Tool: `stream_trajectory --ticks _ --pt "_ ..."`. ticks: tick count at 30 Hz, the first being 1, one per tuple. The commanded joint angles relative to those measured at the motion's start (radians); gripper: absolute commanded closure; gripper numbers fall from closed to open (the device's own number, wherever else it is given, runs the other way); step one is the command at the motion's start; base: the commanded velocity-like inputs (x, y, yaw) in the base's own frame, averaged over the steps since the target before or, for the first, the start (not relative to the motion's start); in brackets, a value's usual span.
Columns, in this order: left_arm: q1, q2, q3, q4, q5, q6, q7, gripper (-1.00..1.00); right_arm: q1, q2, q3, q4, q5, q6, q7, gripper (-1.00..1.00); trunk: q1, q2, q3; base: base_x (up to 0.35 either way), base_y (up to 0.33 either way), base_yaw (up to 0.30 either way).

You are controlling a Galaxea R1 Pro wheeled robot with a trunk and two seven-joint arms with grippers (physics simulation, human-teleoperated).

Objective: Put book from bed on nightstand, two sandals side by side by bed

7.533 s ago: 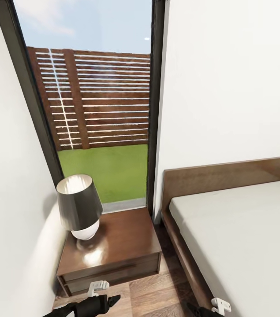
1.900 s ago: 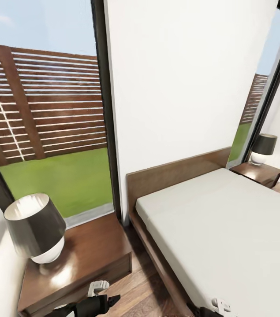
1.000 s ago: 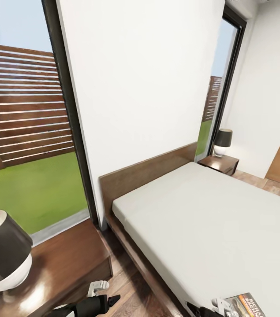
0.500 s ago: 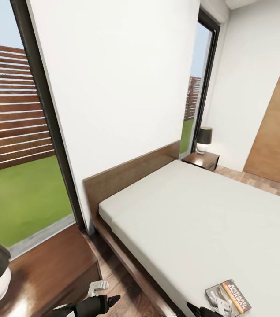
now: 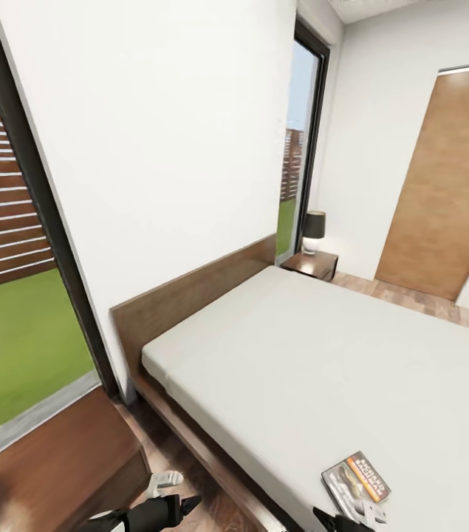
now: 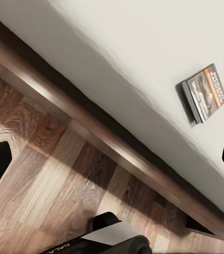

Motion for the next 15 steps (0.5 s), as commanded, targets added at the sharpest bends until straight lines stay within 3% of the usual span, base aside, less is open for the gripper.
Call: stream_trajectory --ticks 1,15 --pt "-0.001 0.000 -0.008 0.000 0.006 -0.004 -0.002 -1.00 -0.001 0.000 0.005 0.002 -0.010 -0.002 0.003 -1.00 0.001 -0.002 -0.002 0.000 0.000 -0.238" --pt "-0.001 0.000 -0.008 0.000 0.006 -0.004 -0.002 -1.00 -0.001 0.000 0.005 0.002 -0.009 -0.002 0.003 -1.00 0.001 -0.002 -0.002 0.000 0.000 -0.238"
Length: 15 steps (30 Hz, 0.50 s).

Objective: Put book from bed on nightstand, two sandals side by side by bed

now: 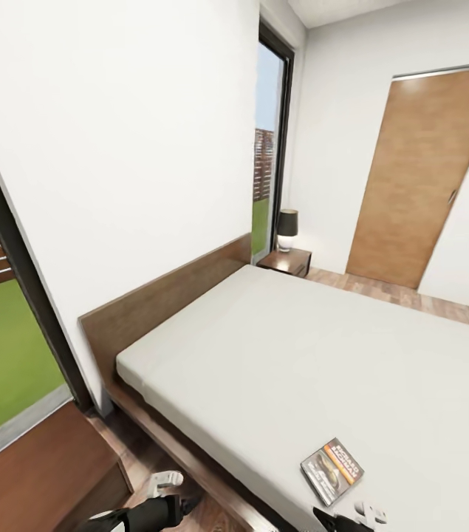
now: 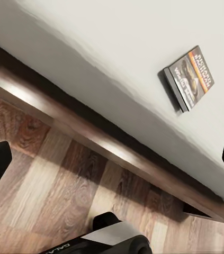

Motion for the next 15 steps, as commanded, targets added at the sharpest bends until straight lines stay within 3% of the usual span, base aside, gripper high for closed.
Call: stream_trajectory --ticks 1,15 --pt "-0.001 0.000 -0.008 0.000 0.006 -0.004 -0.002 -1.00 -0.001 0.000 0.005 0.002 -0.009 -0.002 0.003 -1.00 0.001 -0.002 -0.002 0.000 0.000 -0.238" --pt "-0.001 0.000 -0.008 0.000 0.006 -0.004 -0.002 -1.00 -0.002 0.000 0.005 0.002 -0.009 -0.002 0.003 -1.00 0.001 -0.002 -0.002 0.000 0.000 -0.238"
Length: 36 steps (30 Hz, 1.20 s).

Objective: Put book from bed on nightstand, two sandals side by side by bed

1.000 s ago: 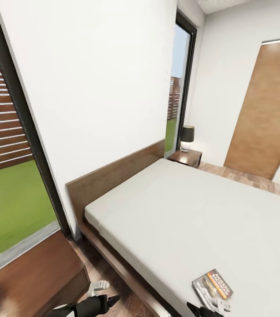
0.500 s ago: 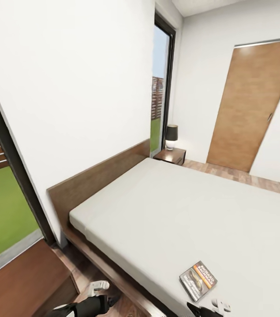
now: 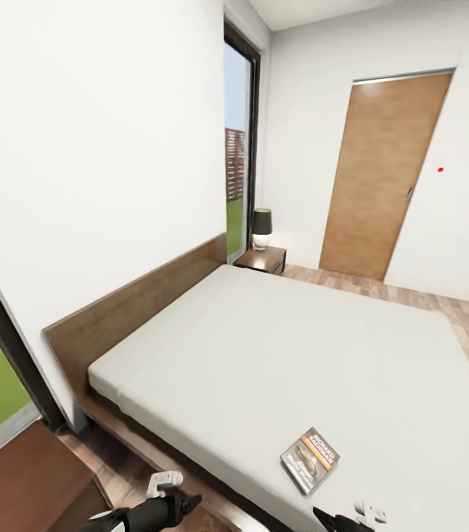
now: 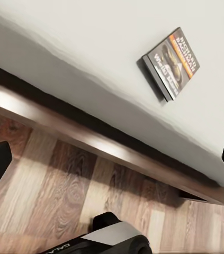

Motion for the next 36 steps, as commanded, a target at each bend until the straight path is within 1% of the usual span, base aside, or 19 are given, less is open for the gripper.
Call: stream_trajectory --ticks 1,36 --pt "-0.001 0.000 -0.008 0.000 0.006 -0.004 -0.002 -1.00 -0.001 0.000 0.005 0.002 -0.009 -0.002 0.003 -1.00 0.001 -0.002 -0.002 0.000 0.000 -0.238" --pt "-0.001 0.000 -0.008 0.000 0.006 -0.004 -0.002 -1.00 -0.001 0.000 0.005 0.002 -0.010 -0.002 0.003 -1.00 0.001 -0.002 -0.002 0.000 0.000 -0.238"
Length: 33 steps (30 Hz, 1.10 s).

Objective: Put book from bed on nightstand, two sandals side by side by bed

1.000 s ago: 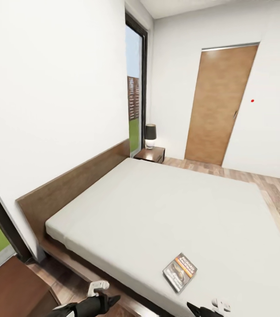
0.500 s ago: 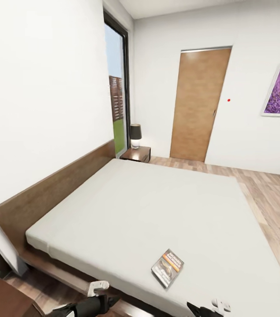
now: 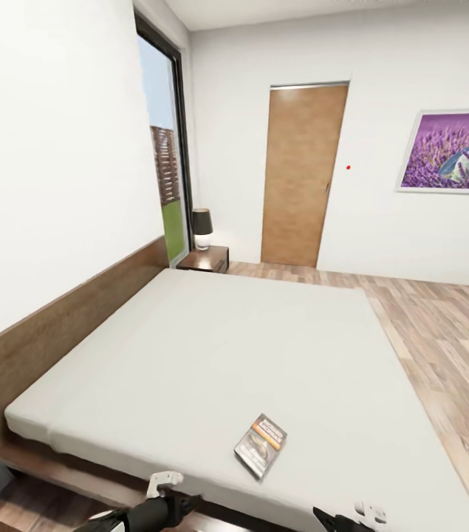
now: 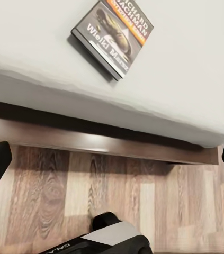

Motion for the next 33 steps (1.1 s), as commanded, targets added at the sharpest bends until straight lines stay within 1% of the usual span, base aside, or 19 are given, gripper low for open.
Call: stream_trajectory --ticks 1,33 --pt "-0.001 0.000 -0.008 0.000 0.006 -0.004 -0.002 -1.00 -0.001 0.000 0.005 0.002 -0.009 -0.002 0.003 -1.00 0.001 -0.002 -0.002 0.000 0.000 -0.238" --pt "-0.001 0.000 -0.008 0.000 0.006 -0.004 -0.002 -1.00 -0.001 0.000 0.005 0.002 -0.009 -0.002 0.003 -1.00 0.001 -0.002 -0.002 0.000 0.000 -0.239"
